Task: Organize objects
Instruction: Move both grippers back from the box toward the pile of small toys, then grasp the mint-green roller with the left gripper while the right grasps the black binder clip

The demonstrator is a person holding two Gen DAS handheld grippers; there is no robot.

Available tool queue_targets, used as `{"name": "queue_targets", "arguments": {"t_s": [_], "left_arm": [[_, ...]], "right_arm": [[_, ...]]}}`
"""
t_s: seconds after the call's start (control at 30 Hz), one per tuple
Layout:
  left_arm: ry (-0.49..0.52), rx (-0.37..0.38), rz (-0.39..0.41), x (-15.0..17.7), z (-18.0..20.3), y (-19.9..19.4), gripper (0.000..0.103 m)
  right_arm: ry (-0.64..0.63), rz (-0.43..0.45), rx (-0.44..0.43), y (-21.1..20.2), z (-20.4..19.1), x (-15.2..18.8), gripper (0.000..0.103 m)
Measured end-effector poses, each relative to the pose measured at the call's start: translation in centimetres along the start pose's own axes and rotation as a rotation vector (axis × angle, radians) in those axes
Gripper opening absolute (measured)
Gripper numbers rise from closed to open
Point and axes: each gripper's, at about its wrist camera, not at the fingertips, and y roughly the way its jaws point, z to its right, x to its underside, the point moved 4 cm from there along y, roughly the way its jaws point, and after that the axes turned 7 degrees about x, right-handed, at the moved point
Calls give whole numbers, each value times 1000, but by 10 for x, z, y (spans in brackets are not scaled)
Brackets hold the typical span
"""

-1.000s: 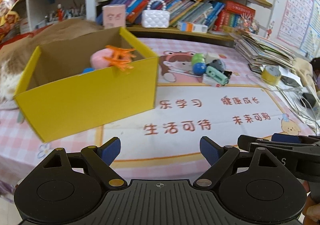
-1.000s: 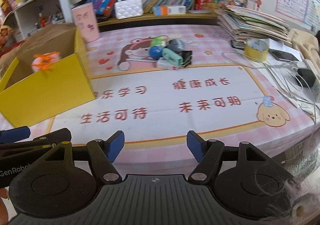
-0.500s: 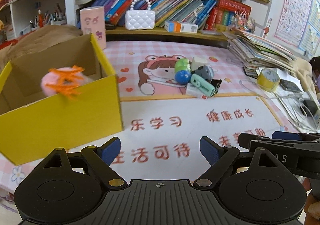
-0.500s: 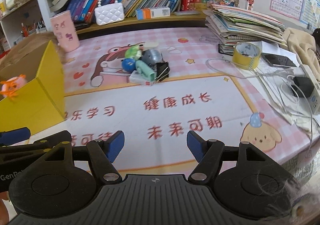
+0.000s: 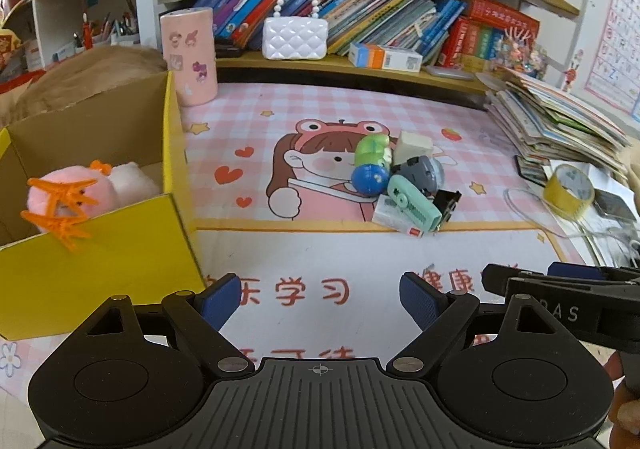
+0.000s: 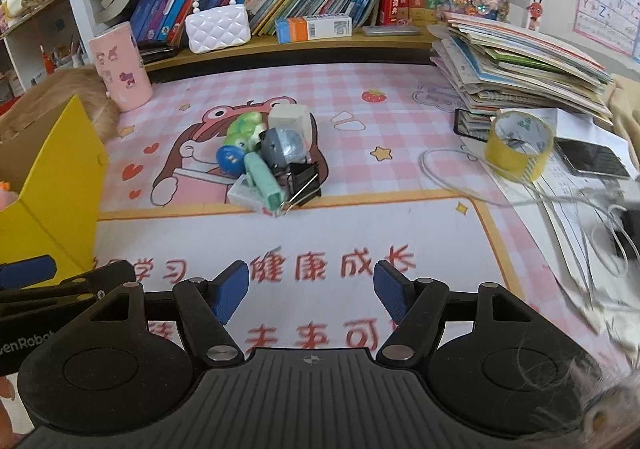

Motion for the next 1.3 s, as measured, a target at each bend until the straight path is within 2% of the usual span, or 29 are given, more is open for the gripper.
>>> {"name": "queue_targets", "arguments": {"t_s": [0.27,0.63,0.9,1.3], "left_arm": [[-33,-37,6,-15,11,19,88],[-31,-67,0,-34,22,39,88],[-24,-95,2,-44,24,44,88],[-46,-126,-34,-43,20,51,88]], "right_arm": [[-15,-11,-32,28,17,-22,67],[-12,21,-93,61,31,-49,65],[-37,29,-122,84,30,-65,65],[-79,-25,-207,109,12,-67,63]]}}
